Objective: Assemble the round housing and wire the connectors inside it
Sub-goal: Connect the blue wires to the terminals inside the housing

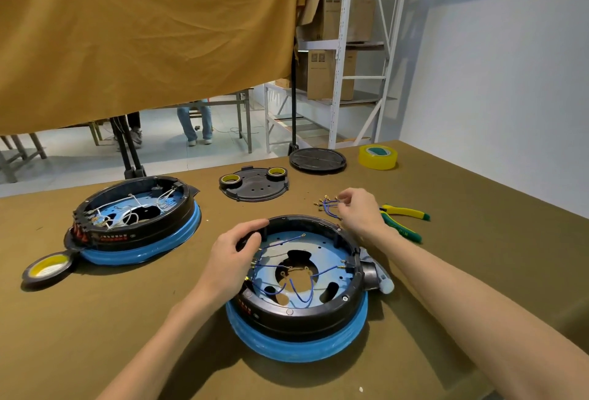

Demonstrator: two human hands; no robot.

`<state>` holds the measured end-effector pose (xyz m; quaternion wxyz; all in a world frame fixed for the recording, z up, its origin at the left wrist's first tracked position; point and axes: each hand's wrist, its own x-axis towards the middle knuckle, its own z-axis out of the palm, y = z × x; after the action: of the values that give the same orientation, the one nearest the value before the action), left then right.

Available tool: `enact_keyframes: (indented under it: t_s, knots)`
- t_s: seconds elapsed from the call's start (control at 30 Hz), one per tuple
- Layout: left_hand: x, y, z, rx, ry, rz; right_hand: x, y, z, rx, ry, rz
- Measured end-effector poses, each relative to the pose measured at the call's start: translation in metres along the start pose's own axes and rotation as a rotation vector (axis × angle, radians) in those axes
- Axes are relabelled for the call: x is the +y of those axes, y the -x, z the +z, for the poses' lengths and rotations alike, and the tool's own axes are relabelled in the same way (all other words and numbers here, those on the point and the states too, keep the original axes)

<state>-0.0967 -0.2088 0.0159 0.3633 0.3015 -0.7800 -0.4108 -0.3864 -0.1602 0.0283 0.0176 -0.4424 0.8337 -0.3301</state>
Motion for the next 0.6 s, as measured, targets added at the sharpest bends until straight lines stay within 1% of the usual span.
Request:
enact_keyframes:
  t_s: [0.07,0.17,0.2,0.3,0.37,0.47,0.6]
  knots:
    - [-0.001,-0.001,0.0,-0.007,0.005,-0.015,0.008,-0.01,0.005,-0.081,0.212,-0.008]
    - [-0.002,-0.003,0.001,-0.009,-0.014,-0.013,0.008,-0.021,0.014,-0.217,0.37,-0.078]
    - [-0.003,-0.004,0.001,-0.01,-0.017,-0.012,0.007,-0.022,0.017,-0.228,0.394,-0.095]
    - [-0.003,-0.004,0.002,-0.018,-0.006,-0.017,0.006,-0.027,0.025,-0.15,0.415,-0.085]
    - [-0.003,-0.005,0.002,-0.021,-0.006,-0.021,0.006,-0.03,0.027,-0.148,0.377,-0.042]
    - [-0.004,-0.006,0.002,-0.023,-0.004,-0.024,0.01,-0.032,0.028,-0.198,0.248,0.013]
    - [-0.005,-0.006,0.003,-0.024,0.005,-0.035,0.015,-0.027,0.026,-0.124,0.002,0.017]
